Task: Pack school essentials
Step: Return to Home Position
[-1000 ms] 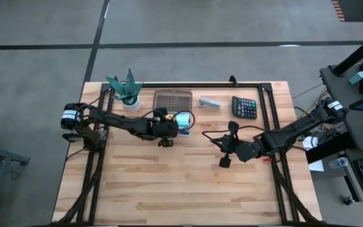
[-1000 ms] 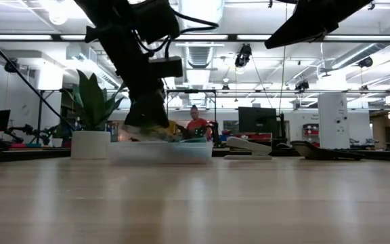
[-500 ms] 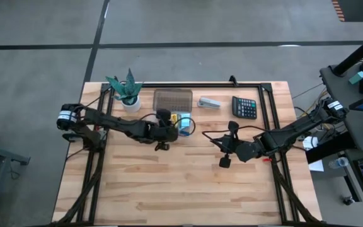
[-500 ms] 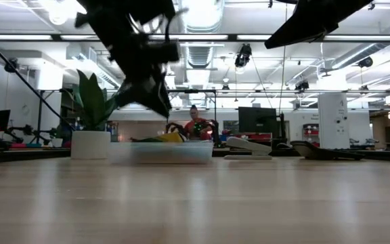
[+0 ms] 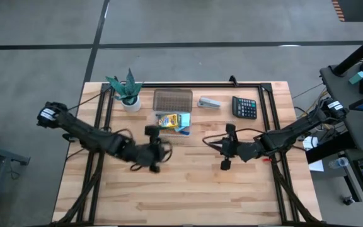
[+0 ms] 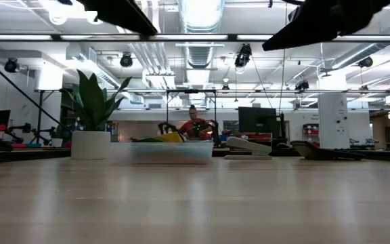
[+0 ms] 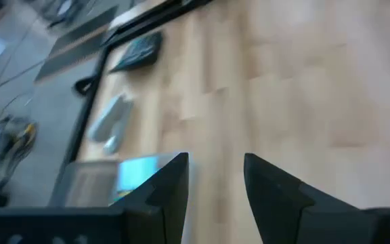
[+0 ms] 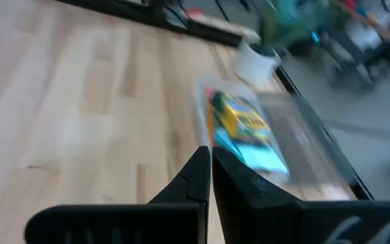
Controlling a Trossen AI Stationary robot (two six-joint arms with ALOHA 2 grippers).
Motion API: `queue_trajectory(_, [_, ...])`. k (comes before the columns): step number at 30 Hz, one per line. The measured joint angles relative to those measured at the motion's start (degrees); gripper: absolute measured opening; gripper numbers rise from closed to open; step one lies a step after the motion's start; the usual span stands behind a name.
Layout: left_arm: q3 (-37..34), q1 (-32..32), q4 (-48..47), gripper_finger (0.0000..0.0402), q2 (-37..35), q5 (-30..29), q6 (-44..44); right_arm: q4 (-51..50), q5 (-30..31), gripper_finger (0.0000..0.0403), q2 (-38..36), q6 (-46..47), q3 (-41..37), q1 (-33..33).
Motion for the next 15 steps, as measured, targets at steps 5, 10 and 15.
queue_trajectory(5, [-2.33,-5.68,0.18,0.0125,-0.88,-0.15,-4.89,16.68,-4.04,0.0009,0.04,-10.69,-6.25,0.00])
queue_trajectory(10, [-6.04,-7.43,0.09,0.0125,-0.88,0.34,-15.14,23.19,-4.43,0.0009,-0.15,-14.93,-9.38,0.00])
queue_trajectory(15, [-11.75,-9.98,8.58,0.0122,-2.12,-0.20,-11.05,31.47,-13.32,0.0009,-0.09,-19.36,-12.93,-1.42])
